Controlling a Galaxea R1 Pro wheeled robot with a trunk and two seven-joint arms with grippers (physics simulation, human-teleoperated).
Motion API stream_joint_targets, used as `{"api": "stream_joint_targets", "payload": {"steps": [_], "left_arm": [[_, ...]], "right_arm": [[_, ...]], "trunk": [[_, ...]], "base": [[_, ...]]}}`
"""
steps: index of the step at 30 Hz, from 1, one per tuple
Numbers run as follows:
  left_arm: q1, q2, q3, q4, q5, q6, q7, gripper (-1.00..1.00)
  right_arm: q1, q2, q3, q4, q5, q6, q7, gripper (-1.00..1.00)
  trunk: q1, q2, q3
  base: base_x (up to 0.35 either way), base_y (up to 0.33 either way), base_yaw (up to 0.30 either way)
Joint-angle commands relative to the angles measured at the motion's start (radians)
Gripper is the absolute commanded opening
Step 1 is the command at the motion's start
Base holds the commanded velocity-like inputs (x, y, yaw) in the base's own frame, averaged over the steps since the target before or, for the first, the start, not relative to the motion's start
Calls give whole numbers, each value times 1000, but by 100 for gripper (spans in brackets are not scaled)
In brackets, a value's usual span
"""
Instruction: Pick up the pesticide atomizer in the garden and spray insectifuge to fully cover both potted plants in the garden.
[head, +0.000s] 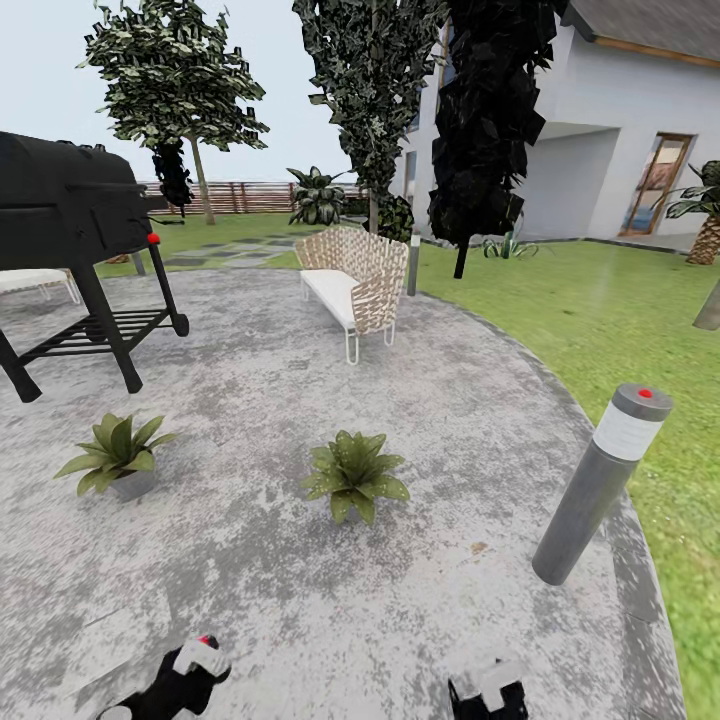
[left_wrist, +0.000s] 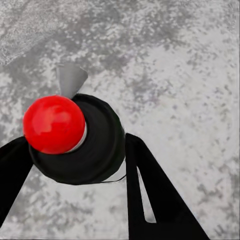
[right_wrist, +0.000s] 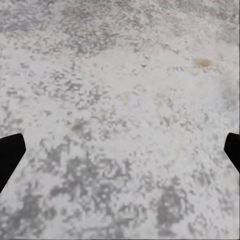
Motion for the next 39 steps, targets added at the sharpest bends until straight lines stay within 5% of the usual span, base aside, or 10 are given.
{"api": "stream_joint_targets", "payload": {"steps": [1,4,16,17,39], "left_arm": [[2,1,-1,17,36,-30,13,-100],[7,0,-1,85,131,-82,46,-100],[10,2,-2,182,161,-93,57,-100],[13,5,-1,182,226,-94,58,-100],[15,6,-2,181,236,-101,58,-100]], "right_arm": [[-1,3,5,34,3,-50,-56,100],[1,1,5,87,-7,-144,-127,100],[4,12,4,101,-12,-162,-141,100],[4,13,7,105,-7,-161,-138,100],[6,12,6,105,-6,-161,-138,100]], "trunk": [[0,0,-1],[0,0,-1],[0,0,-1],[0,0,-1],[0,0,-1]], "base": [[0,0,0],[0,0,0],[0,0,0],[0,288,0],[23,331,0]]}}
